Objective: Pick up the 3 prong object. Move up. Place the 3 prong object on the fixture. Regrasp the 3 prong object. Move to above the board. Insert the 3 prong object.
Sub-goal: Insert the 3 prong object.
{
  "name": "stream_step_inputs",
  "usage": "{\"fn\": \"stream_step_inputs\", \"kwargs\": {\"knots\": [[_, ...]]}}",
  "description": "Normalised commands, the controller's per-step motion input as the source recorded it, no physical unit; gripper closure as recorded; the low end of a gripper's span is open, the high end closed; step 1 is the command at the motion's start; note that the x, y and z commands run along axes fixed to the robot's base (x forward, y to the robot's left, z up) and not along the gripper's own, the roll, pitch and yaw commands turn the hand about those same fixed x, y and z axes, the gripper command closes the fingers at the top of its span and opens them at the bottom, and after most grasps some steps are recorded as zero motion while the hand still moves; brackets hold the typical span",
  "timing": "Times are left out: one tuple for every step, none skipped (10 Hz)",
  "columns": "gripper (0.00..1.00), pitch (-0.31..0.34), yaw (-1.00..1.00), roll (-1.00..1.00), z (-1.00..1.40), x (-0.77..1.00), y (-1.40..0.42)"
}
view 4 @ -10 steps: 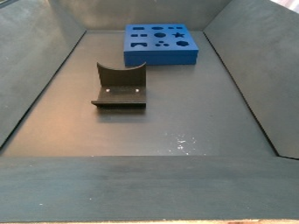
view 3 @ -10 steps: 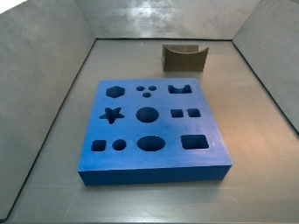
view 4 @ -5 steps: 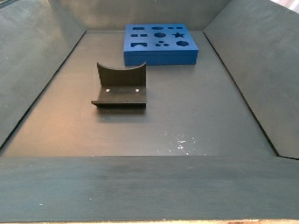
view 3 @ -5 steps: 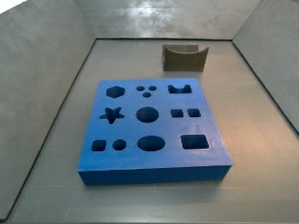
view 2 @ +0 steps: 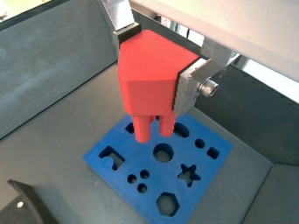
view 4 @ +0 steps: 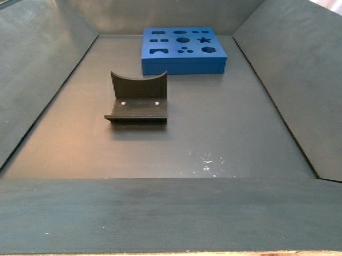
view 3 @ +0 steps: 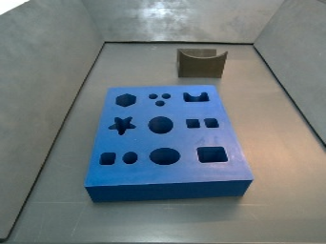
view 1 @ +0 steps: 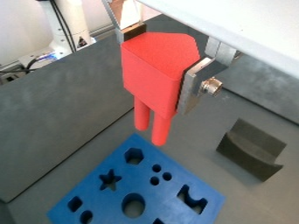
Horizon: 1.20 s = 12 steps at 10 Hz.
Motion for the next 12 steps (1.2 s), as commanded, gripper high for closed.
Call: {"fn": "stream_step_inputs", "kwargs": {"knots": [[1.0,0.0,0.0,0.0,-0.01,0.0,-0.06],[1.0,-0.014,0.0,0.0,0.0,0.0,0.0],[1.0,0.0,0.0,0.0,-0.05,0.0,0.01],[1.0,-0.009,0.0,0.05,-0.27,-0.11,0.0],[1.0,-0.026,-0.07,0.08,-0.36,-0.12,0.03],[1.0,-0.151,-0.19,0.0,-0.28,-0.11,0.03],[1.0,-0.066,-0.4,0.0,-0.29,-0.17,0.06],[1.0,-0.054,-0.54,-0.06,-0.17,-0.19,0.0],[1.0,-0.02,-0.55,-0.07,-0.16,-0.12,0.05],[1.0,0.0,-0.56,-0.06,-0.17,-0.03,0.13],[1.0,0.0,-0.56,-0.09,-0.21,0.0,0.19],[1.0,0.0,-0.57,-0.19,-0.25,0.0,0.18]]}}
